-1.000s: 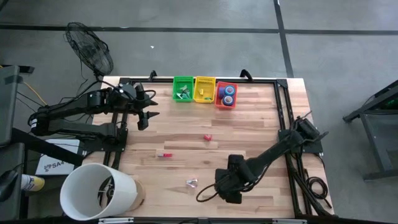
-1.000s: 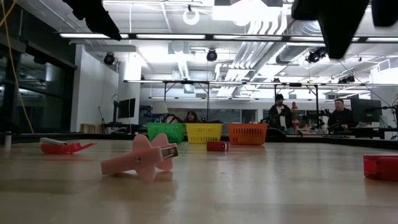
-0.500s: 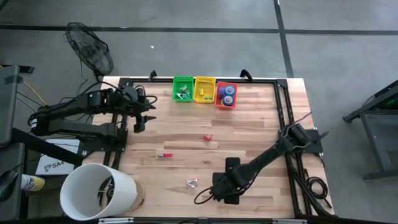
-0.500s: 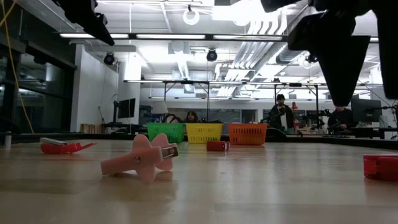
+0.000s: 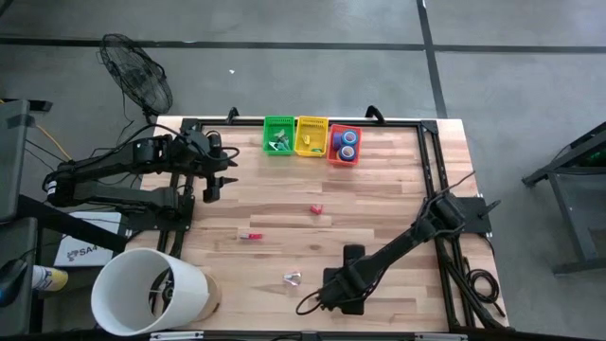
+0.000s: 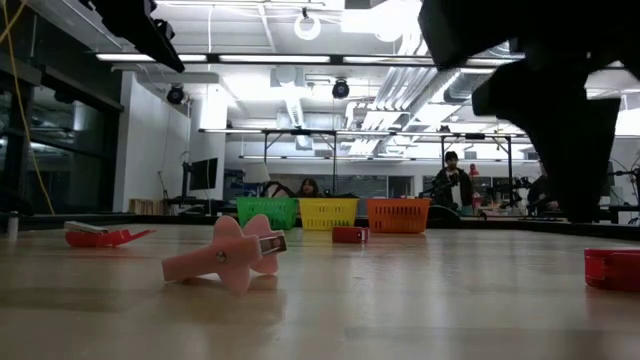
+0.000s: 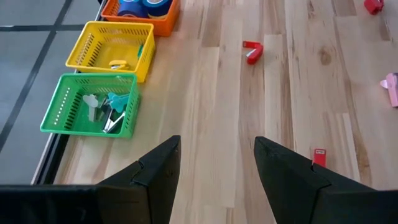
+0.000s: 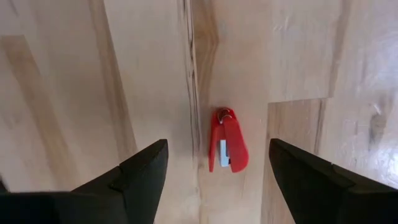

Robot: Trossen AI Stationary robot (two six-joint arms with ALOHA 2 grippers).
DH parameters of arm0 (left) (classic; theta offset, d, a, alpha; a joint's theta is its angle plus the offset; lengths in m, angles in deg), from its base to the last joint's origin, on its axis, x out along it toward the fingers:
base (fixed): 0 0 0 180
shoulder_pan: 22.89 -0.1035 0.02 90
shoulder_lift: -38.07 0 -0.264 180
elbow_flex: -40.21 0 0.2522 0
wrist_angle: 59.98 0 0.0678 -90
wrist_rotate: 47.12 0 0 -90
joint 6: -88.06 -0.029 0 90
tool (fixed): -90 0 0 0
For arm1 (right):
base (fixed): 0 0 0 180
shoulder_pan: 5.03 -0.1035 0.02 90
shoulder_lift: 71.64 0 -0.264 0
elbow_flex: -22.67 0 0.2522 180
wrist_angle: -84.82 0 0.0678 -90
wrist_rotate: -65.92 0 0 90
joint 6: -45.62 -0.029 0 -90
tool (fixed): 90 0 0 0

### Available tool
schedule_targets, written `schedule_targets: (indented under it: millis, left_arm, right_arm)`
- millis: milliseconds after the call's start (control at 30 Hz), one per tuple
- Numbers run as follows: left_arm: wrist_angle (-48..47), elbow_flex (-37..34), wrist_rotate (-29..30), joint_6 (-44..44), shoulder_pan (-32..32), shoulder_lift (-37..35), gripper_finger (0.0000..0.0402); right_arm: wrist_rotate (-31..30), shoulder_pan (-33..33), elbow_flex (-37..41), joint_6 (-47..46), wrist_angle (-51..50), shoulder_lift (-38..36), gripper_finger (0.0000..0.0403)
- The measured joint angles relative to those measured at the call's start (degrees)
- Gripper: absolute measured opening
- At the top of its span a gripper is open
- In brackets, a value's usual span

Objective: Pick and place Stapler, Stapler remover, tape
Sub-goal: Put the bottom red stapler into the yellow bin

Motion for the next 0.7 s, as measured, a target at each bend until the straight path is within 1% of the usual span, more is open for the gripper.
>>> schedule_targets:
  millis: [233, 367, 567, 700]
  left_arm:
    - [0.01, 0.0, -0.04, -0.37, 0.0, 0.0, 0.0199]
    - [0.01, 0.0, -0.06, -0.44, 0.0, 0.0, 0.0199]
    - [-0.02, 0.0, -0.22, -1.37, 0.0, 0.0, 0.0199]
    - [-0.46, 0.0, -0.19, -1.4, -0.01, 0.0, 0.0199]
  right_arm:
    - [-0.37, -0.22, 0.02, 1.62, 0.03, 2.0, 0.027]
    - [0.41, -0.2, 0.36, 2.43, 0.69, 2.7, 0.0261]
    - [5.69, -0.04, 6.44, -0.47, 7.61, 2.2, 0.0242]
    - [5.94, -0.37, 8.83, -1.9, 10.9, 1.95, 0.0228]
